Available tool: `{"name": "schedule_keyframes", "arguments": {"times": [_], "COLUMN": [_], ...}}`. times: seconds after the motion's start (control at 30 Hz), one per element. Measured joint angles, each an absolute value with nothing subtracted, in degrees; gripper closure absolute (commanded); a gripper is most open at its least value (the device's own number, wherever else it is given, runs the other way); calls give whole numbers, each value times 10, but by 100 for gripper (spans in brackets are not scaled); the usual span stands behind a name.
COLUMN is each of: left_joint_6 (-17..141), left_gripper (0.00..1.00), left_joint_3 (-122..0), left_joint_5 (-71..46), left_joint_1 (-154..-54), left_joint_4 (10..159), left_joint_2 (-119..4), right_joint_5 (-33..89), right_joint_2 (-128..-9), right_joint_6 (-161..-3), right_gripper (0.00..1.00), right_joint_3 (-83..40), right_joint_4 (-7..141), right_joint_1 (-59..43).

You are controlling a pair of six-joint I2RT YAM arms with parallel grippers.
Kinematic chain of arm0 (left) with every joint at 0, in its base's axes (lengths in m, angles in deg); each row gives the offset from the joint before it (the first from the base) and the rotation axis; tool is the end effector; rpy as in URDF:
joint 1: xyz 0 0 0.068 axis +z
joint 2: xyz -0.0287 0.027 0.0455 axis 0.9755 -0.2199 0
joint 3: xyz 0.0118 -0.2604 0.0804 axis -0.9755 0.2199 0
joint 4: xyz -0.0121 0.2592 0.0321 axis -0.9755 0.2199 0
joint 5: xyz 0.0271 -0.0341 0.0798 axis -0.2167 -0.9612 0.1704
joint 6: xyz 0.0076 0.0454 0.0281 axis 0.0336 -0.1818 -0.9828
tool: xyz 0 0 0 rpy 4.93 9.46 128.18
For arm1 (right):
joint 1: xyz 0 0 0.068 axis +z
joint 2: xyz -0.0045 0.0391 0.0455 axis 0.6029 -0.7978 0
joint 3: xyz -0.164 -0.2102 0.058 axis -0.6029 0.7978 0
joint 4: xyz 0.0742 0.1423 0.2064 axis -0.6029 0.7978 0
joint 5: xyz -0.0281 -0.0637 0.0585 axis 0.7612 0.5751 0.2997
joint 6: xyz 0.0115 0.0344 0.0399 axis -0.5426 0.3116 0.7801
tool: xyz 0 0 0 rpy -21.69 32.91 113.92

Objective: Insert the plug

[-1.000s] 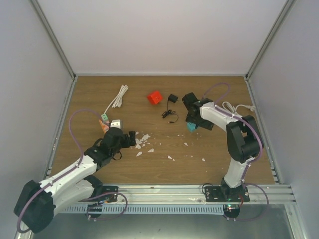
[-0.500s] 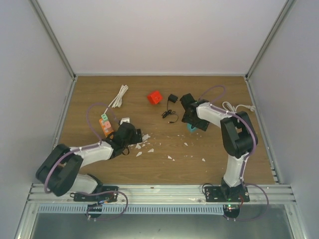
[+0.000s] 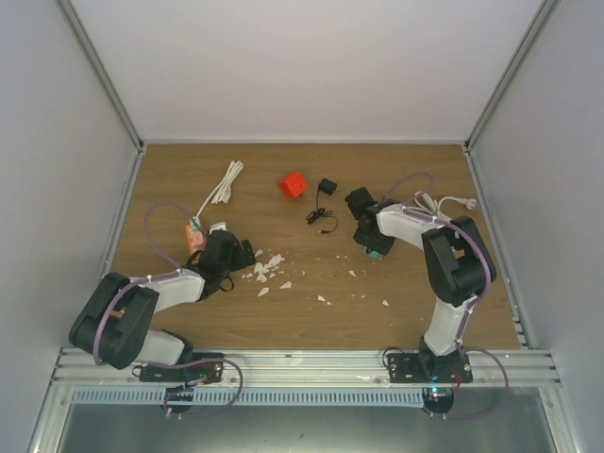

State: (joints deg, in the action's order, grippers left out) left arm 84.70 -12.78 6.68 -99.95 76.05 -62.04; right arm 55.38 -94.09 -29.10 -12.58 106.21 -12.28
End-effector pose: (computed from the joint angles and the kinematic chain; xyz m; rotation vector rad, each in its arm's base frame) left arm 0.2219 -0.0853 0.1275 -0.3366 2.3324 -0.2694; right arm 0.3137 0.1314 0.1474 0.8735 2.6318 -0.2073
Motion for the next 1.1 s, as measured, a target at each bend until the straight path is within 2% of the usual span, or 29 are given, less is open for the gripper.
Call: {"name": "schedule_keyframes", "arguments": {"times": [0.3,0.57,0.83,1.1], "left_joint_6": [878,902,896,868], "left_gripper": [1,1,1,1], "left_joint_3": [-109,-88,-121,-227], "left_joint_5": [69,65,59,62], "left_joint_1": [-992,-950,-949,-960], "left_joint_4": [784,796,842,935], "left_joint_2": [-576,-538,-526,-394], "right_joint_5": [560,612,673,780], "right_joint_2": [-828,-733,-726,-791], "right_joint_6": [-340,-389,-424,-412], "right_gripper": [100,100,100,100], "right_joint_3": [-65,-73,-87,-149], "right_joint_4": [1052,1067,1075,1112], "right_joint_1": [-104,-7,113,247]}}
